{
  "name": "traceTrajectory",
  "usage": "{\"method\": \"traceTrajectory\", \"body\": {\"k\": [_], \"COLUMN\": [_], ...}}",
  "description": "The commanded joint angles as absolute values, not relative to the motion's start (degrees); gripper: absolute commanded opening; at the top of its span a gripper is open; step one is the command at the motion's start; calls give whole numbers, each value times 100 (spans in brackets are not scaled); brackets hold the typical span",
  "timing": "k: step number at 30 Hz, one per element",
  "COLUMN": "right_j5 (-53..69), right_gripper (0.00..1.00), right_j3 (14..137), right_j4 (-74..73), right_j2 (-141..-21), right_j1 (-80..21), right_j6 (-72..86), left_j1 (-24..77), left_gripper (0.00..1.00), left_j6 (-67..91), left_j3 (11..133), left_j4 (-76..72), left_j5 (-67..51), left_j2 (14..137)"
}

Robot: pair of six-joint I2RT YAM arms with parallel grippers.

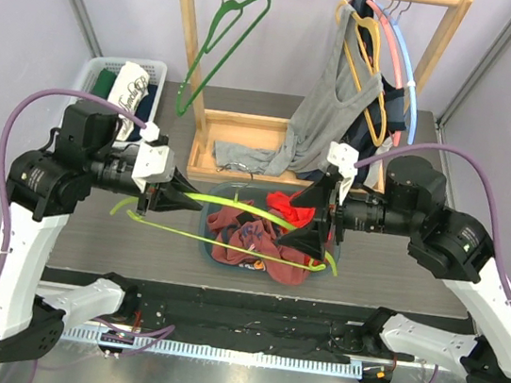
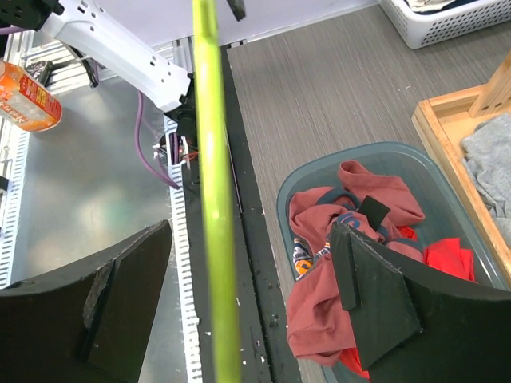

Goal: Remove the tank top from the hanger
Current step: Place the tank top in the bin.

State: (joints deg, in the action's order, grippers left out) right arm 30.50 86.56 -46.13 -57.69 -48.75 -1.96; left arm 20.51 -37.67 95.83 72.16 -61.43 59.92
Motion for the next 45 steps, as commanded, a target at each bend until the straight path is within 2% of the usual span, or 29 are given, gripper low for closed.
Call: {"method": "traceTrajectory", "body": {"k": [1, 5, 7, 8, 9, 11, 12, 20, 21, 24, 33, 34, 36, 37, 39, 40, 42, 45], "right_j5": [3129, 3252, 3339, 3349, 3349, 3340, 3349, 3384, 3384, 3419, 3516, 3446, 3227, 3112, 2682, 2594, 2226, 1463], "right_gripper": [88, 83, 76, 72, 63, 54, 46, 14, 7, 1, 1, 1, 1, 1, 1, 1, 1, 1], "right_j3": [8736, 8657, 8578, 8569, 8535, 8525, 8499, 8438, 8438, 8455, 8587, 8604, 8674, 8727, 8902, 8973, 9201, 9639], "right_j4": [-4474, -4412, -4342, -4324, -4298, -4280, -4280, -4333, -4350, -4394, -4412, -4412, -4508, -4587, -4815, -4877, -5018, -5333], "right_j2": [-5880, -5959, -5985, -5985, -5977, -5950, -5933, -5748, -5696, -5590, -5353, -5326, -5265, -5256, -5238, -5230, -5168, -5150], "right_j1": [-4896, -4896, -4896, -4896, -4896, -4896, -4896, -4896, -4896, -4896, -4896, -4896, -4896, -4896, -4896, -4896, -4896, -4896], "right_j6": [-290, -246, -194, -167, -158, -123, -114, -9, -9, -9, 307, 351, 378, 378, 325, 308, 299, 238], "left_j1": [2074, 2074, 2074, 2074, 2074, 2074, 2074, 2074, 2074, 2074, 2083, 2074, 2074, 2083, 2074, 2074, 2074, 2074], "left_gripper": [0, 0, 0, 0, 0, 0, 0, 0, 0, 0, 0, 20, 53, 66, 77, 94, 98, 100], "left_j6": [-3876, -3858, -3858, -3850, -3850, -3850, -3832, -4008, -4043, -4139, -3940, -3737, -3237, -2956, -2752, -2446, -2295, -2057], "left_j3": [9852, 9879, 9870, 9870, 9861, 9844, 9852, 10116, 10195, 10274, 10266, 10248, 10187, 10169, 10178, 10178, 10213, 10257], "left_j4": [7304, 7286, 7234, 7207, 7129, 7049, 6962, 6864, 6847, 6777, 6364, 6224, 5714, 5591, 5318, 5196, 4993, 4791], "left_j5": [-6680, -6706, -6636, -6601, -6557, -6434, -6390, -6197, -6144, -6021, -5705, -5669, -5511, -5493, -5432, -5371, -5187, -4696], "left_j2": [5968, 5968, 5968, 5968, 5976, 5994, 6012, 6301, 6389, 6495, 6741, 6741, 6733, 6724, 6724, 6732, 6706, 6636]}}
